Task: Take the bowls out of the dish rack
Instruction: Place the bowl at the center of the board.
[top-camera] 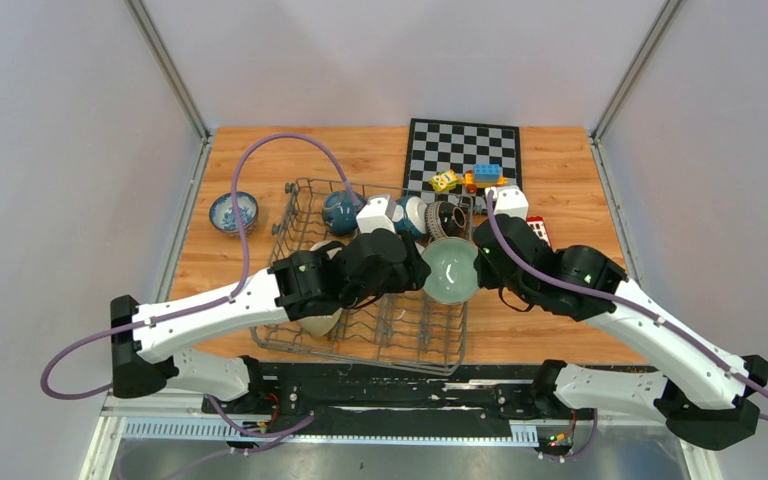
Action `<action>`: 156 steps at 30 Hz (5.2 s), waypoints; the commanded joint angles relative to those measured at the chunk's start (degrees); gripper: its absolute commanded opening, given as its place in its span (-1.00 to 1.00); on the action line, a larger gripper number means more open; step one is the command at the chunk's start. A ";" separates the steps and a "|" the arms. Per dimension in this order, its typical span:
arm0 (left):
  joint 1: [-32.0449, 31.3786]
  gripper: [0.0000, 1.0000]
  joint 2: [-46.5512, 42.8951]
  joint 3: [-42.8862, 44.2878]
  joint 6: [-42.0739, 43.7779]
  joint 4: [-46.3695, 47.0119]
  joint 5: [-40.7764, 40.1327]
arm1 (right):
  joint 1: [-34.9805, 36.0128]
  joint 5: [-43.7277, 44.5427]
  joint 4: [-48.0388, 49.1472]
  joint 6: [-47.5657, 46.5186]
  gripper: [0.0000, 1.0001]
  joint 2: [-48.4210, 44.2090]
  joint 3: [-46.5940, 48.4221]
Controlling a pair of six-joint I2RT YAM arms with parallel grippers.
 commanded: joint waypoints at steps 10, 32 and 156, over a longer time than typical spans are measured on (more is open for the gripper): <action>0.26 -0.14 3.77 3.37 0.22 -1.60 -3.46 | -0.61 -0.80 3.33 3.91 -1.00 -0.34 -1.00; 0.37 -0.59 3.94 0.84 0.73 -0.82 -3.71 | -0.61 -3.43 4.93 5.25 -1.00 -0.16 -0.60; 1.21 1.00 -26.53 -28.37 18.10 9.81 -7.52 | -80.05 -29.66 41.77 1.11 -1.00 43.28 -4.03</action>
